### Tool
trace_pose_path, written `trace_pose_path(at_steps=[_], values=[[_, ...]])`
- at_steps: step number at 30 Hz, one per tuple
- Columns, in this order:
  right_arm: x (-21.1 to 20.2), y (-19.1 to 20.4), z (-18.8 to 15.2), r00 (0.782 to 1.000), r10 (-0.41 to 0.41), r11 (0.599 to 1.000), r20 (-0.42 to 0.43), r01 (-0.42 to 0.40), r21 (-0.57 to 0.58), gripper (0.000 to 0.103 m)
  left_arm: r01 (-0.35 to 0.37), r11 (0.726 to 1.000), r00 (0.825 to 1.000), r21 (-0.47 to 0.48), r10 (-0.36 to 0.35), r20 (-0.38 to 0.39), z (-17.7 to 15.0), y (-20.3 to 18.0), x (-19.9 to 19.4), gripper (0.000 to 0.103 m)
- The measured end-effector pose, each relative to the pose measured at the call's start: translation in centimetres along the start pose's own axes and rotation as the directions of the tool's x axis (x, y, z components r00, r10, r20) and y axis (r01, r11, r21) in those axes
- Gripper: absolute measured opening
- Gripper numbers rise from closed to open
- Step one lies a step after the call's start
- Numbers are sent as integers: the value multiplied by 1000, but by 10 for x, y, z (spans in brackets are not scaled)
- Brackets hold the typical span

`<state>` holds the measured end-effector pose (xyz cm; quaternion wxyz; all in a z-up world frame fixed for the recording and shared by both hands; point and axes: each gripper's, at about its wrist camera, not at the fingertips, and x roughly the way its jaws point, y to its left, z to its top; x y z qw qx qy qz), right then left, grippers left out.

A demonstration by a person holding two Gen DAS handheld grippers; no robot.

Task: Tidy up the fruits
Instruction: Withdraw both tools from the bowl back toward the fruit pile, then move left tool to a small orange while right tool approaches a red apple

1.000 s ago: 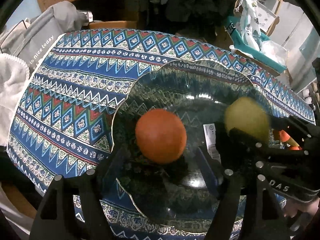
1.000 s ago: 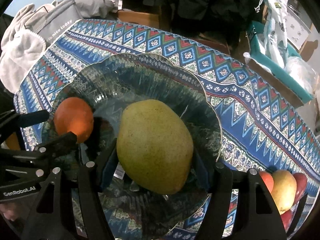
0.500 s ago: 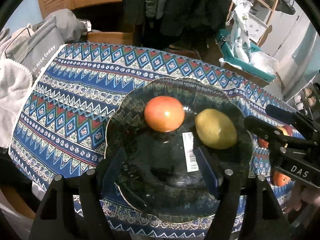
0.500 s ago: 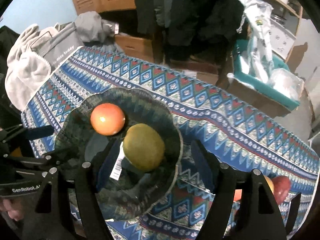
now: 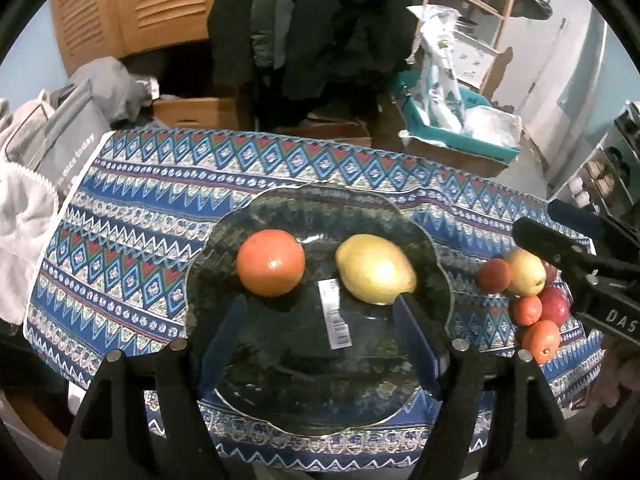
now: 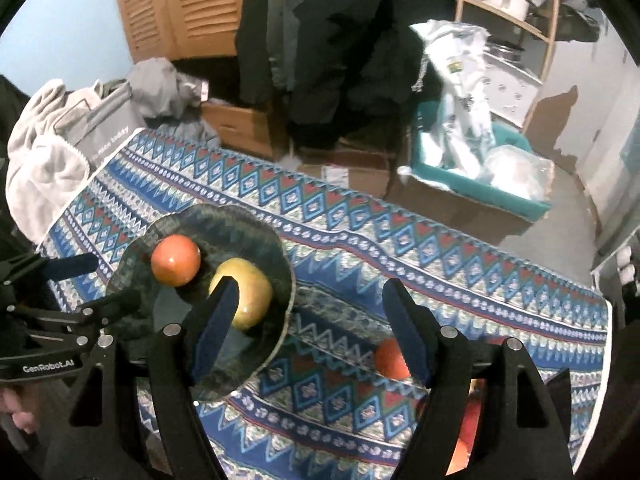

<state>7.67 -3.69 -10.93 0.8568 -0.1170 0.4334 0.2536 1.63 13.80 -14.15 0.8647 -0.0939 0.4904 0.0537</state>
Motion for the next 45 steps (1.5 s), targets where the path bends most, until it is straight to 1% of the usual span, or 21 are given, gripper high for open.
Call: trace_pose_path(at_steps=[10,15,18,23,34,45], values=[[-35,-32,-11,998,-50,998,42,48,35,76,27,998,999,59,-28,18,5,-31,-9,78],[-53,-52,-20,996,-66,996,60,62,69,77,45,995,998,89,-48,29,7,-50,-15,80],[-62,-64,-25,995,-75,993,67,69,91,79,53,993,998,108,-57,32,8,-60,-17,80],[-75,-85,-35,993,-98,988,73,88,129,79,65,987,997,146,-70,27,7,-81,-17,80],[-92,-125,-59,988,-134,973,70,118,197,79,82,975,996,207,-87,15,8,-120,-16,80],[-91,-159,-86,988,-152,956,31,139,258,79,104,960,994,258,-104,-13,10,-155,-7,81]])
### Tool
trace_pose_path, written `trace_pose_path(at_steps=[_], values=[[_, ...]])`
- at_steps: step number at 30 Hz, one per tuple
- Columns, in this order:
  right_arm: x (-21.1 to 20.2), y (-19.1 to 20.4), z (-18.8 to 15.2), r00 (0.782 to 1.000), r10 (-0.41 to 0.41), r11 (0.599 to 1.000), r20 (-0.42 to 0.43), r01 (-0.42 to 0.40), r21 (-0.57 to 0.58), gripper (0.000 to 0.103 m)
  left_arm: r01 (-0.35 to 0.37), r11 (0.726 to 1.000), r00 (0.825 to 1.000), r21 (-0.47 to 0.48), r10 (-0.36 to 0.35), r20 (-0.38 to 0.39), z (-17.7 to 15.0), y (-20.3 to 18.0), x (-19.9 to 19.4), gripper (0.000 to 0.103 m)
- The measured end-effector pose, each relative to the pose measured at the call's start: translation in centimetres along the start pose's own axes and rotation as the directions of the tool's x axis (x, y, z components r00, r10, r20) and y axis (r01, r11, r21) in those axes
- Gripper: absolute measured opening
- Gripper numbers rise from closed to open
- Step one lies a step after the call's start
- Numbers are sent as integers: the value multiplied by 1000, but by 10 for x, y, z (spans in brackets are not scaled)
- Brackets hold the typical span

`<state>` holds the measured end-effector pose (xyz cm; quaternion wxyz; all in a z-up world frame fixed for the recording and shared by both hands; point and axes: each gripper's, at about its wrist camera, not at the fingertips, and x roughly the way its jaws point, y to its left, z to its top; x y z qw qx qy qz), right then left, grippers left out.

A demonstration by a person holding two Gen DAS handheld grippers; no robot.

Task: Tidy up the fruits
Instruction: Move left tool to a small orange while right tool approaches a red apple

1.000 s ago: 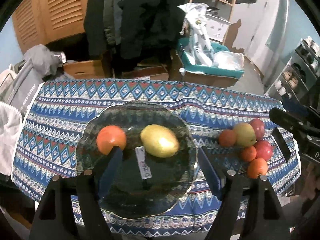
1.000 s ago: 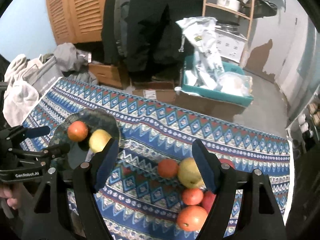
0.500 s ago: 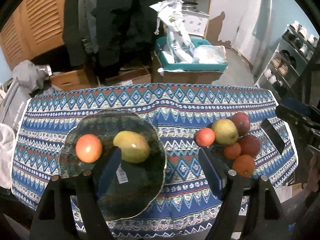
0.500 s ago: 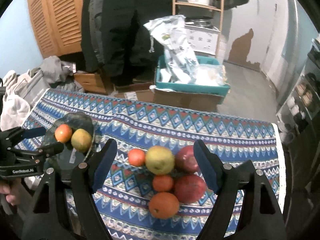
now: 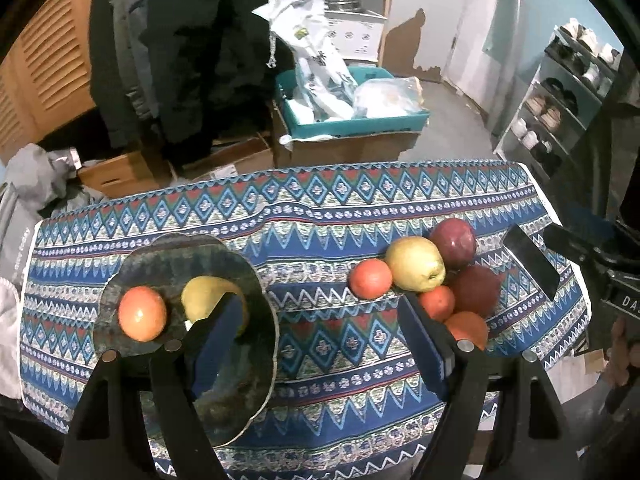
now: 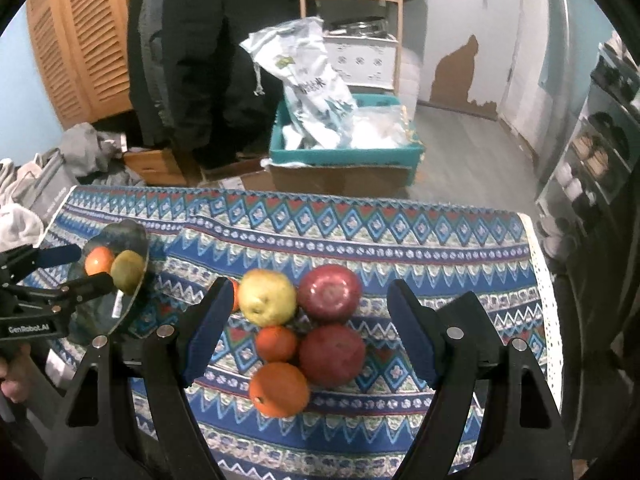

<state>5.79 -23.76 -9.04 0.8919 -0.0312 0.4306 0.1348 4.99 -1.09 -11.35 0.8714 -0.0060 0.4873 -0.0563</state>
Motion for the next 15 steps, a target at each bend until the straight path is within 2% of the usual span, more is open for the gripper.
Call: trace_pose_path(at_steps=[7,15], values=[[14,-13,-10,999,-2,1000,-45,3,20,79,1,1000,999,20,0,-36,1,-13,18,81],[49,-25,-28,990,-7,999,-143,13,38,79,-18,999,997,42,21,-76,-1,-19,44,81]])
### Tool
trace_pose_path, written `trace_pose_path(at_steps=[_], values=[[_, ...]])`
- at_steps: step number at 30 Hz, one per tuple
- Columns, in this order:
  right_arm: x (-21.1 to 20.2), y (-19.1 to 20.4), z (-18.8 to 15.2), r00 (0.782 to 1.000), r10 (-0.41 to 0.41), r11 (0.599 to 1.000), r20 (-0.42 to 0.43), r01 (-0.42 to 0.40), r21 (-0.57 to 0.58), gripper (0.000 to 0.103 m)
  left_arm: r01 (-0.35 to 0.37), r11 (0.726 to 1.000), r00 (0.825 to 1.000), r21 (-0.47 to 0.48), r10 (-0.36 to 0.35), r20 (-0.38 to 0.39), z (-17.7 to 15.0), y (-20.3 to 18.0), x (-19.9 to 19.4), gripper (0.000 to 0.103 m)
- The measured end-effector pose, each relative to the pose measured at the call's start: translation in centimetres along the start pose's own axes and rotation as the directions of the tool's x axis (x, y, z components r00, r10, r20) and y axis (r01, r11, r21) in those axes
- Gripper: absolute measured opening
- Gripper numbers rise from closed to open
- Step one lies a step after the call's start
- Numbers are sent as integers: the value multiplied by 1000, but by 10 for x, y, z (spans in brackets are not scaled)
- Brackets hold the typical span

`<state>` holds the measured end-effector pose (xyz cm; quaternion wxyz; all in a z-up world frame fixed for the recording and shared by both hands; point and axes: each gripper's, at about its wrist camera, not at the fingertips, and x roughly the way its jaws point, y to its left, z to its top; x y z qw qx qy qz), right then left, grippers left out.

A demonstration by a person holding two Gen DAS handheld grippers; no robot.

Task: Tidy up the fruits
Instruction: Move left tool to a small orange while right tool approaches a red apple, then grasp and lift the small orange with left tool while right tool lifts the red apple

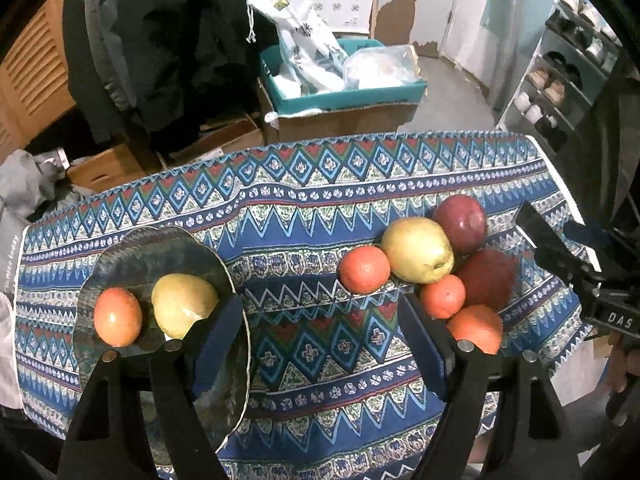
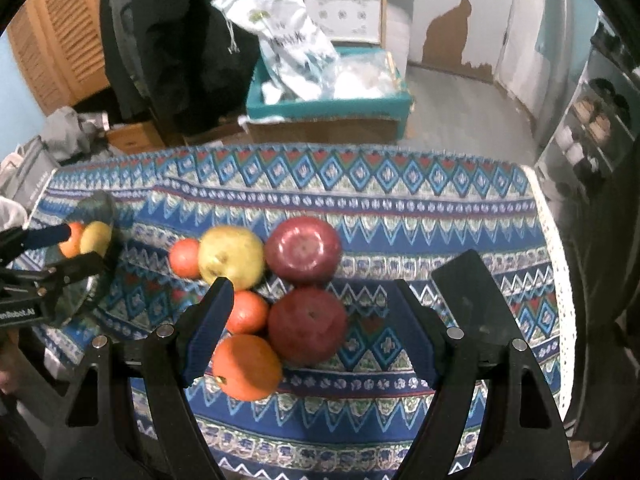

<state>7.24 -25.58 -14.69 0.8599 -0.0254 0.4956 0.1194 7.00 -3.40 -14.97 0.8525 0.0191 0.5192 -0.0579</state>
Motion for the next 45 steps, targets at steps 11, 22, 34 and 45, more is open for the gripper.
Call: trace_pose_path(at_steps=[11,22,34,45], values=[[53,-9,-16,990,49,998,-135,-42,50,79,10,1000,997,22,-8,-79,-2,-8,43,81],[85,-15,-22,976,95,992,-197,-77,96,79,6,999,994,36,-2,-112,-2,-9,69,81],[98,-19,-24,970,129,985,-205,-102,135,74,30,998,989,59,-22,-144,3,-13,93,81],[72,-22,-13,993,-34,997,-110,41,64,74,59,996,986,69,-47,-160,8,-21,111,81]])
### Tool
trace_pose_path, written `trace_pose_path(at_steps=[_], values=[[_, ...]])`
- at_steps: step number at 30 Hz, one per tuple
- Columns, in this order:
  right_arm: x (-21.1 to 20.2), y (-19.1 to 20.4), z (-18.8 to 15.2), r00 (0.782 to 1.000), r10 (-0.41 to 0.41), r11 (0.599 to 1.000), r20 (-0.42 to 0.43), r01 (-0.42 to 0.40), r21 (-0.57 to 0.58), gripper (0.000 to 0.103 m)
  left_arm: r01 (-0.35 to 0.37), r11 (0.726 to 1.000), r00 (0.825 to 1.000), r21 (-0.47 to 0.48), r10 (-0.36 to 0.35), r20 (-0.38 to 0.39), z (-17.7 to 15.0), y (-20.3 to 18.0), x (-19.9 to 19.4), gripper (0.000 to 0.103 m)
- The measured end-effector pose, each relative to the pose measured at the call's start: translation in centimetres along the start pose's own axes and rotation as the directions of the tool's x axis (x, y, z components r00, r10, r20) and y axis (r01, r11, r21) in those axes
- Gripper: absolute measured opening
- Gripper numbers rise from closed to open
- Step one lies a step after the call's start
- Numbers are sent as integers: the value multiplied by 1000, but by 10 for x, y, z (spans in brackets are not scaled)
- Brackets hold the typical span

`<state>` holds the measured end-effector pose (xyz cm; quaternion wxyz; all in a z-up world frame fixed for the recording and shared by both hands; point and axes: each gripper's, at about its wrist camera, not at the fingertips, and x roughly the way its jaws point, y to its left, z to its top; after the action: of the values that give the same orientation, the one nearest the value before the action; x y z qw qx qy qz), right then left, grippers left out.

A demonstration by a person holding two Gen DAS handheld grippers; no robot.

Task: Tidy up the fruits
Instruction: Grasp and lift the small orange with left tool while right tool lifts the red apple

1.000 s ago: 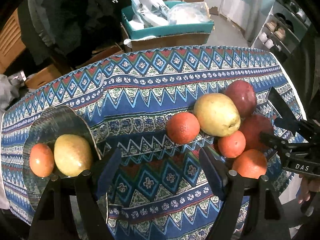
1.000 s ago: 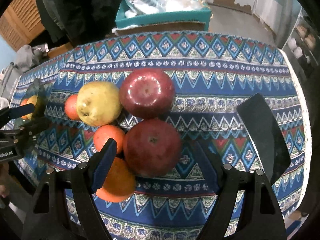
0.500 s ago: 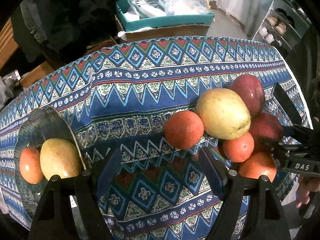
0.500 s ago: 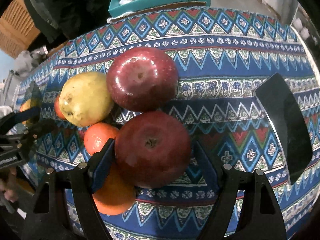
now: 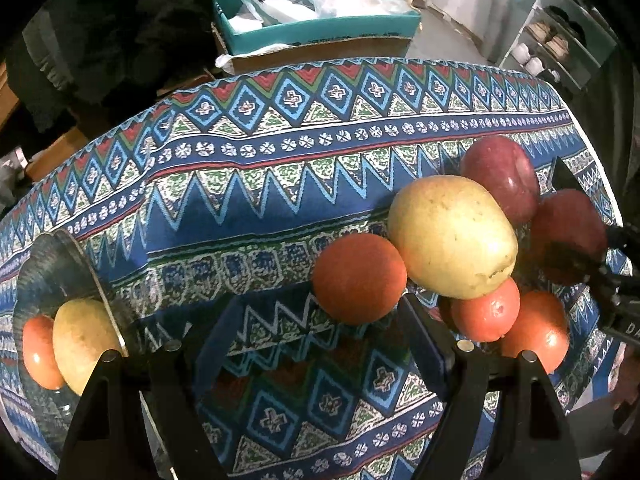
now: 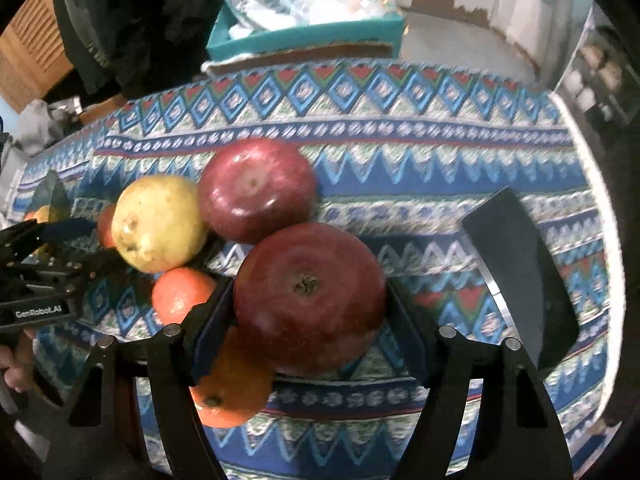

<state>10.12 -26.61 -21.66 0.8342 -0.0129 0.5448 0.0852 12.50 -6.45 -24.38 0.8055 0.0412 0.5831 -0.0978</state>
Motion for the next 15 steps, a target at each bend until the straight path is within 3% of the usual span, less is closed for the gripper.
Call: trace_pose_path(at_steps=[9,12,14,15], values=[[-3,-12,1,997,-68,997,27,68,-22,74,-33,999,999,40,32,23,3,-13,7,77],[0,-12,1,998,-64,998,25,65,-24,74,-20,998,999,56,18,30,3,-17,8,68],[2,-10,2,998,-65,997,28,66,-29,74,16,998,999,63,-18,28,2,-21,8,49],[2,-9,2,997,-65,997,30,66,-31,74,39,997,999,63,-40,23,2,-23,8,47]])
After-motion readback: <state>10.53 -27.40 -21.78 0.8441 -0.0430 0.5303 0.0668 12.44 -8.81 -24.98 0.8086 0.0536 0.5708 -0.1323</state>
